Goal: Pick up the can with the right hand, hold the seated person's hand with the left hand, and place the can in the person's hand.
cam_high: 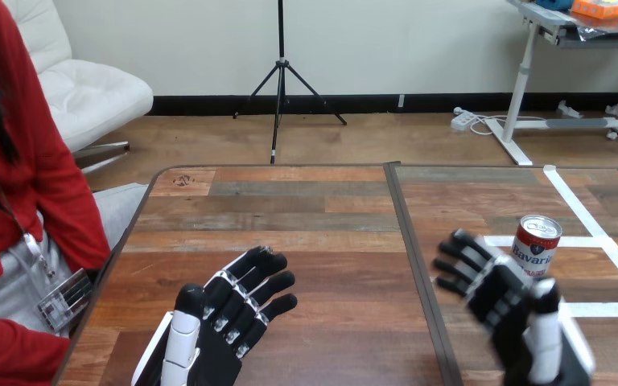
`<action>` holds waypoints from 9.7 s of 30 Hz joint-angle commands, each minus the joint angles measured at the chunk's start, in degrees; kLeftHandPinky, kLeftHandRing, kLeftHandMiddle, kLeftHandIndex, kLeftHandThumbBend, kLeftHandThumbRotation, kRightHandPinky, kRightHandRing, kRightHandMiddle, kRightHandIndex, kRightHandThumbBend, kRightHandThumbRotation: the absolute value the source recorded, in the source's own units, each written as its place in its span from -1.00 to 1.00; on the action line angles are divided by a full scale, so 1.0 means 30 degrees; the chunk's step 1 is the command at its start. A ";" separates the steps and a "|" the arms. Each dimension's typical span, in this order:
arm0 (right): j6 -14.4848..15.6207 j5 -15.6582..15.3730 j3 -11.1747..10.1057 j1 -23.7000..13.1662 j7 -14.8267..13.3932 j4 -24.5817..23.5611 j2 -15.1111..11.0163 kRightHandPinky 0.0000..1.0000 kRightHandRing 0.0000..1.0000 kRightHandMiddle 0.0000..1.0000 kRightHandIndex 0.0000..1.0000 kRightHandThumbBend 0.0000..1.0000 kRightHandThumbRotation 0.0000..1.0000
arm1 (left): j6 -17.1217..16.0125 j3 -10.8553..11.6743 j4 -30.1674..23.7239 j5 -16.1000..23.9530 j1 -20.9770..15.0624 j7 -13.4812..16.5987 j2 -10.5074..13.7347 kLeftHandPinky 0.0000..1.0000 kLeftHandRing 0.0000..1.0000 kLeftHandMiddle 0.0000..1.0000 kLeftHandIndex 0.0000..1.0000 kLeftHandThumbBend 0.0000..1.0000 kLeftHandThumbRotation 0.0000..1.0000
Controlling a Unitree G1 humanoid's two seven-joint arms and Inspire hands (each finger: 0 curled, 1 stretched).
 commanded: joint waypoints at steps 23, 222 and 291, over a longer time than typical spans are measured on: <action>-0.1197 -0.0200 -0.3931 -0.6429 -0.1154 0.1736 -0.3509 0.62 0.67 0.69 0.69 0.85 1.00 | 0.0009 0.0267 -0.0219 -0.0316 -0.1018 -0.0459 -0.1072 0.51 0.67 0.66 0.58 0.78 0.58; 0.4284 -1.3709 0.4128 -1.7554 -1.1757 1.9267 -0.6726 0.32 0.48 0.53 0.52 1.00 -0.43 | -0.0603 0.1066 0.0817 -0.0843 -0.1695 -0.1072 -0.1534 0.29 0.51 0.52 0.38 0.88 0.42; 0.3978 -1.3219 0.3840 -1.7781 -1.5584 1.9152 -0.5113 -0.24 -0.13 -0.06 -0.06 0.42 -0.99 | -0.1328 0.0998 0.1103 -0.0609 -0.1722 -0.0869 -0.1627 0.29 0.52 0.51 0.29 0.85 0.42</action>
